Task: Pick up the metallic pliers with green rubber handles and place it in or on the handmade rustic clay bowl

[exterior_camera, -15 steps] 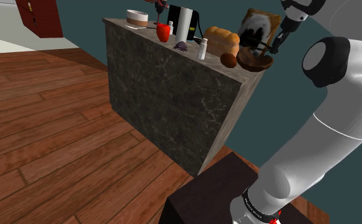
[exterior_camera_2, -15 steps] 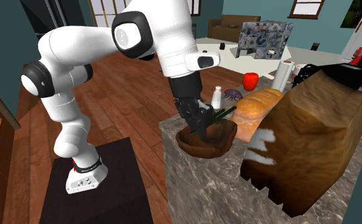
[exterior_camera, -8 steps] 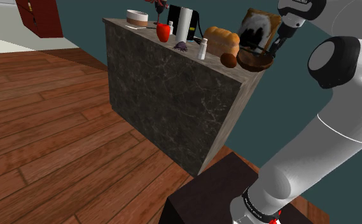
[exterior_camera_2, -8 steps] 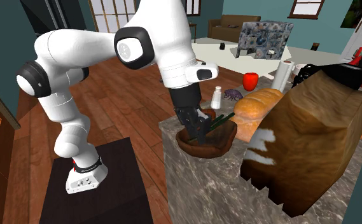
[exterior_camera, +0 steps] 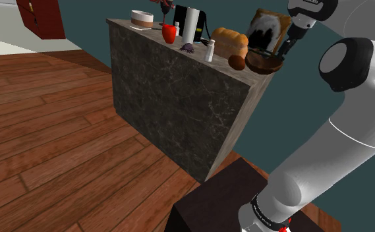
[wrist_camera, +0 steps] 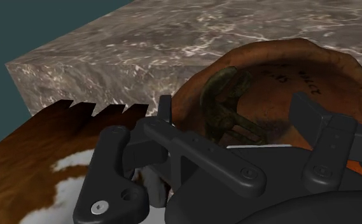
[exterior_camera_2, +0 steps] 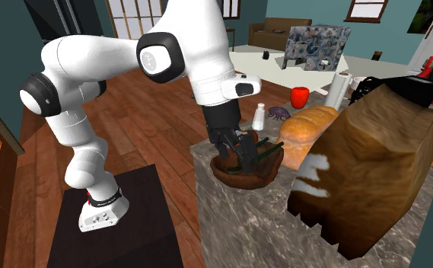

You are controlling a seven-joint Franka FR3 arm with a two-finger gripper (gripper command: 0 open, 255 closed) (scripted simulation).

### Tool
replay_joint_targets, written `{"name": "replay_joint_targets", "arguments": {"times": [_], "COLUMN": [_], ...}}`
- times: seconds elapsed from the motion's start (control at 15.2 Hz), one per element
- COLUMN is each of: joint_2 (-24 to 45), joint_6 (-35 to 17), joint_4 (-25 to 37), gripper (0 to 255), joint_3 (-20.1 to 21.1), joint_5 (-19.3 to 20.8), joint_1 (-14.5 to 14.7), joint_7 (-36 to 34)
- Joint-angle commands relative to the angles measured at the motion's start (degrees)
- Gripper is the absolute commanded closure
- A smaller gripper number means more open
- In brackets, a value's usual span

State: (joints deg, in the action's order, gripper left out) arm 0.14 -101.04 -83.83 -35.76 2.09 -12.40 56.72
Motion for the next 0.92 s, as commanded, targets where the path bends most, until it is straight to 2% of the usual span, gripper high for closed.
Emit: {"name": "replay_joint_targets", "arguments": {"times": [0.0,0.07,0.33,0.86], "joint_2": [0.00,0.00,1.17,1.17], "joint_6": [0.00,0.00,7.73,7.72], "joint_4": [0.00,0.00,8.69,8.69], "gripper": [0,0,0,0], "joint_3": [0.00,0.00,-0.20,-0.21], "joint_5": [0.00,0.00,-0.82,-0.82], "joint_1": [0.00,0.00,-0.22,-0.22], "joint_7": [0.00,0.00,0.53,0.53]}}
